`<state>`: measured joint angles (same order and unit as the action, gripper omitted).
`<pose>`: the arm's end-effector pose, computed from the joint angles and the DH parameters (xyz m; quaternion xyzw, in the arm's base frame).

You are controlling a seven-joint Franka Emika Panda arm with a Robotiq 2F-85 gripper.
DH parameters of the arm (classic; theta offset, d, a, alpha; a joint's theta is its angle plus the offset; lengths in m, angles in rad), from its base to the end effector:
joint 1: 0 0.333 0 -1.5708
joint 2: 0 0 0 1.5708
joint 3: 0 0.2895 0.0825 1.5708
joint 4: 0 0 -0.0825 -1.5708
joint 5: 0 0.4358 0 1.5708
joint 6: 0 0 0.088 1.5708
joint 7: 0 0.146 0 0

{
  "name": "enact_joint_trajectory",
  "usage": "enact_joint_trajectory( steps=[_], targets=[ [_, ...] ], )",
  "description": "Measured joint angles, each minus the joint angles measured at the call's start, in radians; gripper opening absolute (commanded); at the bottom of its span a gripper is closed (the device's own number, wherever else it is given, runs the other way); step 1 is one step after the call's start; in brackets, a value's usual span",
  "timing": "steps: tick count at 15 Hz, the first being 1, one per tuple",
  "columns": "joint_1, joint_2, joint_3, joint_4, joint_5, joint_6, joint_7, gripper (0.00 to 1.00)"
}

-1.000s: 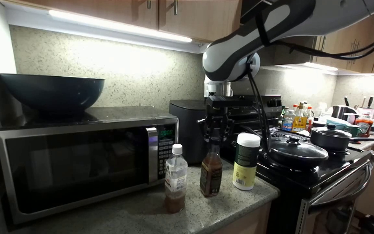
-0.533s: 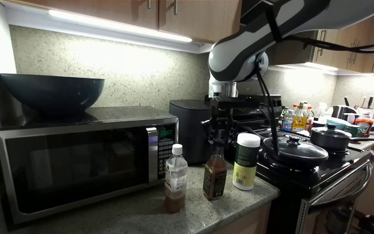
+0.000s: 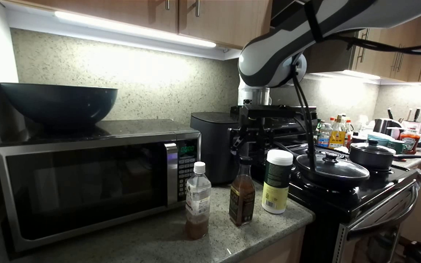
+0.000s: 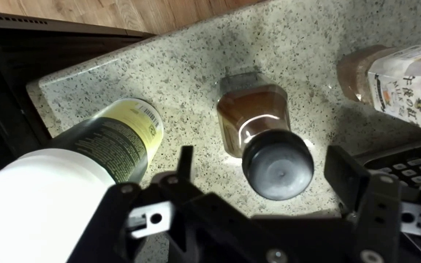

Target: Move the glass bottle backwards and move the container on the right to the right then move the glass bottle forwards.

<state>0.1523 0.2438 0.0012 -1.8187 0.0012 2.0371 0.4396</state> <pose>0.6496 0.1006 0.3128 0.9897 -0.1428 -0.0123 0.0031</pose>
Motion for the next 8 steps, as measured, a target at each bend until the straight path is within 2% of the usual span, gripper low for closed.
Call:
enact_joint_trajectory(
  steps=[8],
  targets=[
    [-0.002,-0.055,0.002,0.001,-0.019,0.000,0.029,1.00]
  ],
)
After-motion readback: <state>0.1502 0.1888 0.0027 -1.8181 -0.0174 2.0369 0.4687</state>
